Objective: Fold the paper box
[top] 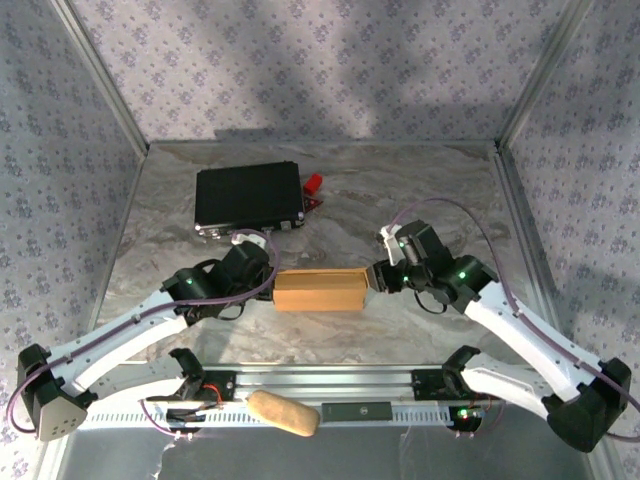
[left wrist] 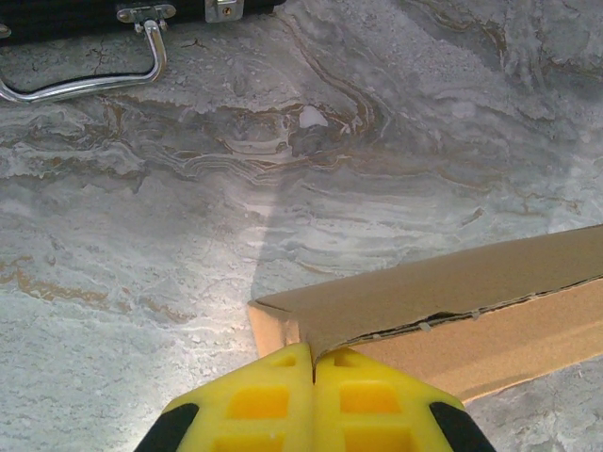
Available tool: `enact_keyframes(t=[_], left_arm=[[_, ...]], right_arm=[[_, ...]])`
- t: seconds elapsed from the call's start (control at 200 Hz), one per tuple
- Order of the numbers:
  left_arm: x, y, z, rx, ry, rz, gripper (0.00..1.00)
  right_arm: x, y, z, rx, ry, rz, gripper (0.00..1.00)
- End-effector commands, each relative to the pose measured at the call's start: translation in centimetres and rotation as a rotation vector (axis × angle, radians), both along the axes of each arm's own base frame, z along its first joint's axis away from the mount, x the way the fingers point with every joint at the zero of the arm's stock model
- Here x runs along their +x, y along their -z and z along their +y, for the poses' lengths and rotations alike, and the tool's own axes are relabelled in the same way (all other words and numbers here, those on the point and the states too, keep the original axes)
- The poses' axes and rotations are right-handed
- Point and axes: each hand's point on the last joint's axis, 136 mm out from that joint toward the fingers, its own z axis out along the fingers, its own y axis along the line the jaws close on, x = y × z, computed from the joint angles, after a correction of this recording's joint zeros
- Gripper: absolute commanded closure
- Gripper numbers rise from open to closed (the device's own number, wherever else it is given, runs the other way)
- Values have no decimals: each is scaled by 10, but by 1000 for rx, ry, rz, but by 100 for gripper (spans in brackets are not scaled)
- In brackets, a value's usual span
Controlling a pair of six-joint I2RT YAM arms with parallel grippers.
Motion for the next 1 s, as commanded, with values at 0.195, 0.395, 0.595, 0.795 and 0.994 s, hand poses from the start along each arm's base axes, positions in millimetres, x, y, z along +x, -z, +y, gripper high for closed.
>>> enact_keyframes(t=[0.195, 0.395, 0.595, 0.795, 0.994], left_arm=[[-8, 7, 5, 58, 17, 43, 100], [-8, 7, 5, 56, 17, 43, 100], [-7, 4, 5, 57, 18, 39, 100], [-7, 4, 4, 54, 20, 39, 100], [-7, 3, 4, 54, 21, 38, 100]], right_arm=[[8, -5, -7, -77, 29, -26, 61], [9, -6, 1, -58, -4, -17, 66], [9, -3, 0, -66, -3, -9, 69], [11, 2, 3, -83, -14, -1, 72], [12, 0, 6, -76, -24, -4, 75]])
